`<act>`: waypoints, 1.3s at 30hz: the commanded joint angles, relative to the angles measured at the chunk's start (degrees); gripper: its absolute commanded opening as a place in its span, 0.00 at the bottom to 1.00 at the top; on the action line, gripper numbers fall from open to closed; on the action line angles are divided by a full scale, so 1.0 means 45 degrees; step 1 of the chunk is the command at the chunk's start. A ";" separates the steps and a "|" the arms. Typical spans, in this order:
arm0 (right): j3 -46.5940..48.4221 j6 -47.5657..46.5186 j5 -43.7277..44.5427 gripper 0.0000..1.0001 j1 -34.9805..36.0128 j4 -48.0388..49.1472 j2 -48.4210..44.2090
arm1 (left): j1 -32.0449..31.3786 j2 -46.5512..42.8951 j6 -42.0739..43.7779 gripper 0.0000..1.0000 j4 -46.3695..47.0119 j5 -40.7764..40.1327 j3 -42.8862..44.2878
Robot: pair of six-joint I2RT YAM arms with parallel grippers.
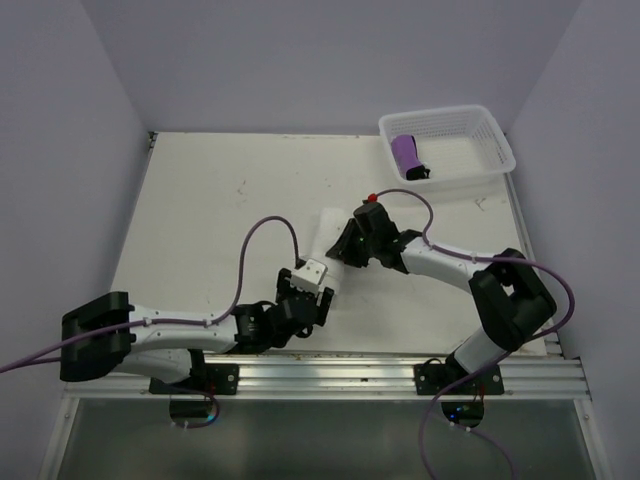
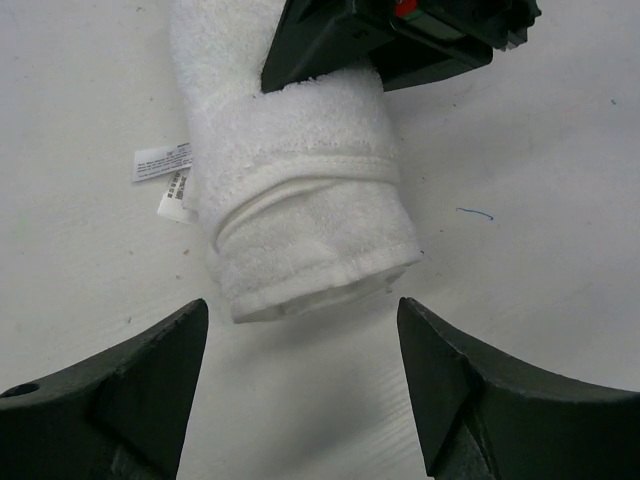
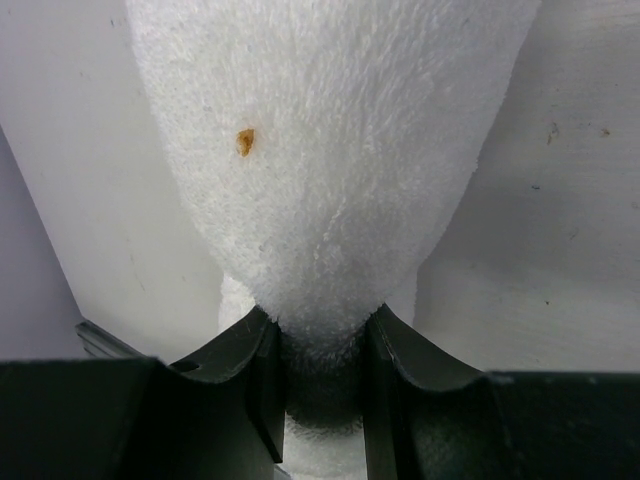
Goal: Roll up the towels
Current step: Roll the towel
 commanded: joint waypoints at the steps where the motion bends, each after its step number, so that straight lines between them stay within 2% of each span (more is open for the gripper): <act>1: 0.0580 0.0051 0.0231 0.24 0.0119 -0.1292 0.0178 | -0.0259 0.0577 0.1228 0.79 0.0911 -0.1062 0.0604; 9: 0.0795 -0.0008 0.0231 0.25 0.0256 -0.1702 0.0315 | -0.0494 0.1457 0.2168 0.78 0.1828 -0.0965 0.1112; 17: 0.0893 -0.0027 0.0095 0.25 0.0256 -0.1683 0.0666 | -0.0807 0.0988 0.2422 0.78 0.2981 0.0090 0.0780; 21: 0.0932 -0.0008 0.0016 0.25 0.0237 -0.1663 0.0686 | -0.0729 0.2740 0.2363 0.81 0.2182 -0.0709 0.1677; 25: 0.1029 -0.0164 0.0055 0.25 0.0256 -0.1975 0.0511 | -0.0514 0.3916 0.2305 0.79 0.1831 -0.1101 0.2341; 28: 0.1069 -0.0262 0.0133 0.26 0.0256 -0.2131 0.0471 | -0.0319 0.4405 0.2383 0.67 0.1772 -0.1393 0.2479; 29: 0.1069 -0.0262 0.0133 0.26 0.0237 -0.2151 0.0471 | -0.0280 0.4600 0.2325 0.60 0.1540 -0.1510 0.2537; 31: 0.1069 -0.0301 0.0114 0.27 0.0237 -0.2171 0.0510 | -0.0182 0.4738 0.2130 0.51 0.1304 -0.1784 0.2596; 32: 0.1088 -0.0301 0.0075 0.27 0.0256 -0.2152 0.0549 | -0.0066 0.4758 0.2033 0.42 0.1148 -0.1843 0.2558; 34: 0.1127 -0.0262 -0.0022 0.27 0.0256 -0.2132 0.0627 | 0.0168 0.4700 0.1837 0.33 0.1185 -0.1727 0.2325; 35: 0.1166 -0.0262 -0.0003 0.27 0.0237 -0.2132 0.0705 | 0.0267 0.4603 0.1778 0.17 0.1225 -0.1668 0.2246; 37: 0.1225 -0.0301 0.0074 0.29 0.0237 -0.2248 0.0764 | 0.0423 0.4427 0.1583 0.00 0.1380 -0.1395 0.1896; 39: 0.1244 -0.0340 0.0133 0.35 0.0120 -0.2327 0.0862 | 0.0658 0.3881 0.1621 0.00 0.2041 -0.0772 0.1466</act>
